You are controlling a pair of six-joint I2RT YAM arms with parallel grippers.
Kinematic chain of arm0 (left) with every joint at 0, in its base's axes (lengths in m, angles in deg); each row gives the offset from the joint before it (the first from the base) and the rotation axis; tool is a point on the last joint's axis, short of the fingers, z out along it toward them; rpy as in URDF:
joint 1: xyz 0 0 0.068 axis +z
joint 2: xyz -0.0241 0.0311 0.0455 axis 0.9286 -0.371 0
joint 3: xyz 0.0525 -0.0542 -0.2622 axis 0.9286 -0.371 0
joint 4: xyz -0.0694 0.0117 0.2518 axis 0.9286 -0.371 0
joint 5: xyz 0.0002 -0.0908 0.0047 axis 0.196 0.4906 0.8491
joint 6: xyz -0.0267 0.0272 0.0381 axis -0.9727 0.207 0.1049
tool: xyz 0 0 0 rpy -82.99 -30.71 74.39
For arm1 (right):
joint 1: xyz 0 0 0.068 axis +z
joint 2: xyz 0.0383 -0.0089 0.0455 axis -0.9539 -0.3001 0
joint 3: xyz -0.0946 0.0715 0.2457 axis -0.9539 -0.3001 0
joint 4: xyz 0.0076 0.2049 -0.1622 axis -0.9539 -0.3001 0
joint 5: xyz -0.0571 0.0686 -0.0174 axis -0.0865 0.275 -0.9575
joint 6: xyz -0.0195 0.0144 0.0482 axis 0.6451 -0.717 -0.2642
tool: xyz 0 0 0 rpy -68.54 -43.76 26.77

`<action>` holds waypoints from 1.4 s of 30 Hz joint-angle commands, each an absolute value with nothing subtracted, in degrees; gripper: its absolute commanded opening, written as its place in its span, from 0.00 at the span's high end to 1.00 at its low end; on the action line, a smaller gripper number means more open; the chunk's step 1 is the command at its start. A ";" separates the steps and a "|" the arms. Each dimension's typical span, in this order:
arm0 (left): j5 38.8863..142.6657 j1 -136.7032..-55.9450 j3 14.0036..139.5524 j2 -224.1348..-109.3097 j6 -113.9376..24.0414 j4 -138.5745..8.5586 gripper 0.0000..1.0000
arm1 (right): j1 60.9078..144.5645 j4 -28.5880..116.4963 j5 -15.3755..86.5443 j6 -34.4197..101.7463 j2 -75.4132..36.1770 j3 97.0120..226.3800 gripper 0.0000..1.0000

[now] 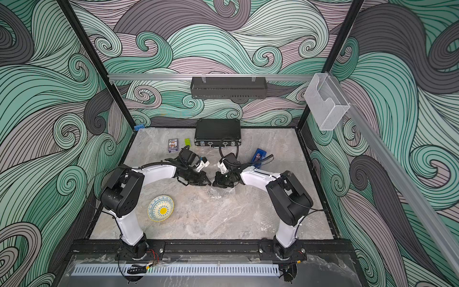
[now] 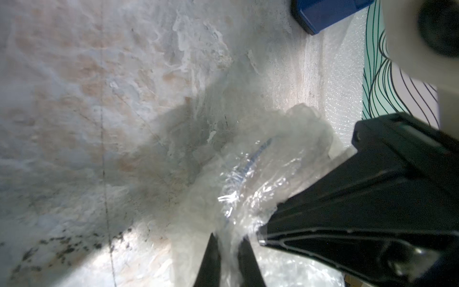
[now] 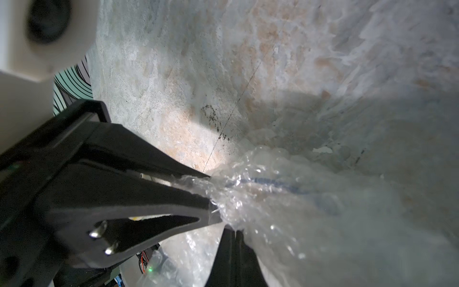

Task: Wrap bowls in bubble wrap
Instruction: Stick the tape on the bubble wrap, then move the bubble-wrapped bowl to the center of the board.

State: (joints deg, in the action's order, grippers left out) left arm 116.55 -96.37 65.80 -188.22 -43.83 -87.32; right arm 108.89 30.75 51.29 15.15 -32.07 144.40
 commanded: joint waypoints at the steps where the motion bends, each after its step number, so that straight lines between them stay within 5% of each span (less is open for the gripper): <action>1: 116.34 -97.32 67.26 -188.58 -44.00 -87.52 0.94 | 108.86 27.35 49.72 16.31 -29.19 143.17 0.98; 17: 114.86 -97.66 66.69 -185.87 -44.87 -87.05 1.00 | 108.60 22.82 46.64 18.87 -18.20 141.25 0.65; 42: 104.12 -95.67 77.66 -189.95 -50.01 -87.72 1.00 | 102.72 24.88 43.71 19.53 -4.70 129.63 0.60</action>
State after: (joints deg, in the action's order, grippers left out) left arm 106.43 -97.17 73.67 -187.47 -48.63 -88.04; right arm 103.19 23.98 44.38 19.32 -5.91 130.79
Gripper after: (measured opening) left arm 0.051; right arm 0.395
